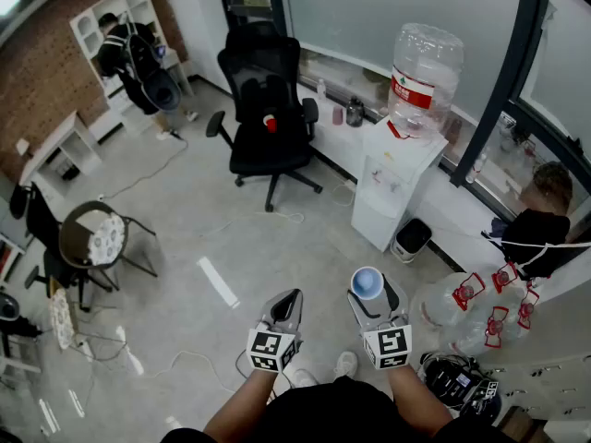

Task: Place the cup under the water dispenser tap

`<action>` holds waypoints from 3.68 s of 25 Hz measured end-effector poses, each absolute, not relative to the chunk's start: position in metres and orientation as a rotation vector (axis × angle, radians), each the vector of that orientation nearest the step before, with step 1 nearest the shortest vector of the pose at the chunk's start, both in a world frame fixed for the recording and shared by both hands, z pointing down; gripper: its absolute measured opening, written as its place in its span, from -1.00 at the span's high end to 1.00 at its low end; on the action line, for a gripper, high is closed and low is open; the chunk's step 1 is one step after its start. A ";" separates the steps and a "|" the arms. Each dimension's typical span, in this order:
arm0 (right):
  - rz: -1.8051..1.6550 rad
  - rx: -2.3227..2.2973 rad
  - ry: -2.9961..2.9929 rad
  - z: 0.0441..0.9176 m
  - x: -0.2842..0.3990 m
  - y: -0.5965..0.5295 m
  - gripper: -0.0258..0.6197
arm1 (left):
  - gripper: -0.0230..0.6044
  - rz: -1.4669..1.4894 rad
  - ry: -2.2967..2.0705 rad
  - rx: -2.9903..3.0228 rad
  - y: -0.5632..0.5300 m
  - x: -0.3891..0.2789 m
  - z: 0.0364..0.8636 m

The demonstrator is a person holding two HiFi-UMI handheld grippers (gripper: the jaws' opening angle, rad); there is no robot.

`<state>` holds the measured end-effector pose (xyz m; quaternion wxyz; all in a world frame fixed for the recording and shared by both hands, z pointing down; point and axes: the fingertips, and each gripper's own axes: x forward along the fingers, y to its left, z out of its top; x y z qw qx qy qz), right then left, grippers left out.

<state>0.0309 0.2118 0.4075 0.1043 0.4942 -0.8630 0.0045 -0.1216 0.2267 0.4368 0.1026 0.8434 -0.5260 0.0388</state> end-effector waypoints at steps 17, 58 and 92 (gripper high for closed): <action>-0.056 1.493 -2.593 0.398 -0.019 0.239 -0.13 | 0.87 0.110 -1.585 2.485 0.261 -0.187 0.443; 0.017 1.545 -2.571 0.404 0.012 -0.006 -0.13 | 0.87 0.139 -1.496 2.533 0.011 -0.161 0.424; 0.113 1.981 -2.233 0.406 -0.001 -0.209 -0.13 | 0.87 0.232 -0.977 2.782 -0.256 -0.154 0.439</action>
